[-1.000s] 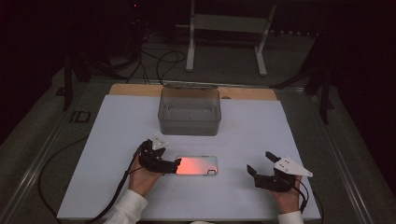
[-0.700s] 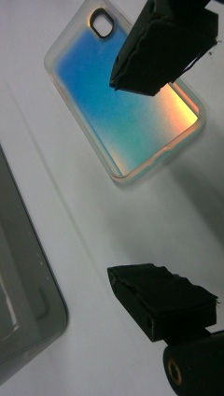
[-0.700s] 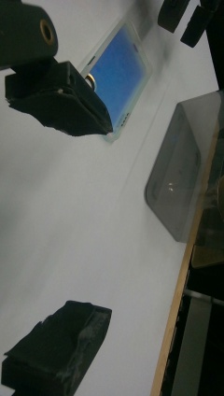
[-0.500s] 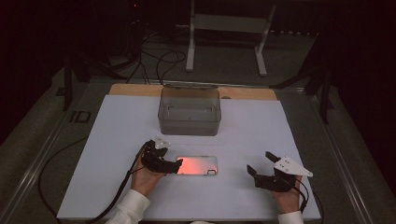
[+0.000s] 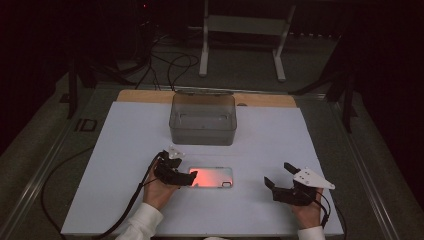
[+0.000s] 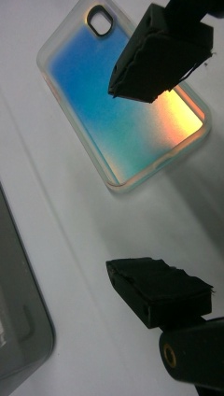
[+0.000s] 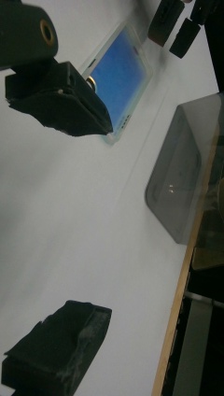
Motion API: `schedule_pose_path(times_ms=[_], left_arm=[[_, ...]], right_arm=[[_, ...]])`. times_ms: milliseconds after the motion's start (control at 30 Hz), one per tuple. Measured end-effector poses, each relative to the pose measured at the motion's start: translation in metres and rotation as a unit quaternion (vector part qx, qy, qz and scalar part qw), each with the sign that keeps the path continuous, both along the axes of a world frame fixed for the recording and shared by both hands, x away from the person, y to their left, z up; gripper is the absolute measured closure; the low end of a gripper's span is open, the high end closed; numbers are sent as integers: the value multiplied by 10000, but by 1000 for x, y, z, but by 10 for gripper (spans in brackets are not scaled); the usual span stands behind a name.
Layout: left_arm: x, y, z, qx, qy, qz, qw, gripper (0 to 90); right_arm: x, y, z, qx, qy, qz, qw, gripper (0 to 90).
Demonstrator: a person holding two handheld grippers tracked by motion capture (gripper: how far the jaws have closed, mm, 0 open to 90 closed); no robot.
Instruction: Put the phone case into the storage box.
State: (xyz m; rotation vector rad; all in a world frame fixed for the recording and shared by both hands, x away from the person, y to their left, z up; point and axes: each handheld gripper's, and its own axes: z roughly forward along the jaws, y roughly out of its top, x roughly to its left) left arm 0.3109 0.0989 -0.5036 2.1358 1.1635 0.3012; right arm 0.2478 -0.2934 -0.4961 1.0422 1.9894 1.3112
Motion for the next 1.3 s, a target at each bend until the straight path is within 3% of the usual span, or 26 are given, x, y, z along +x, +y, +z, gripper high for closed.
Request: schedule_pose_path(times_ms=[233, 700, 1000, 1300], left_arm=[[1, -3, -4, 95, 101, 39, 9999, 193], [0, -6, -7, 181, 237, 140, 9995, 388], [0, -7, -9, 135, 426, 64, 9990, 567], [-2, -9, -9, 234, 501, 230, 9982, 718]], right_arm=[[0, 0, 0, 5, 1, 6, 10000, 104], [0, 0, 0, 12, 2, 9, 10000, 105], [0, 0, 0, 4, 6, 4, 10000, 105], [0, 0, 0, 7, 5, 5, 10000, 105]])
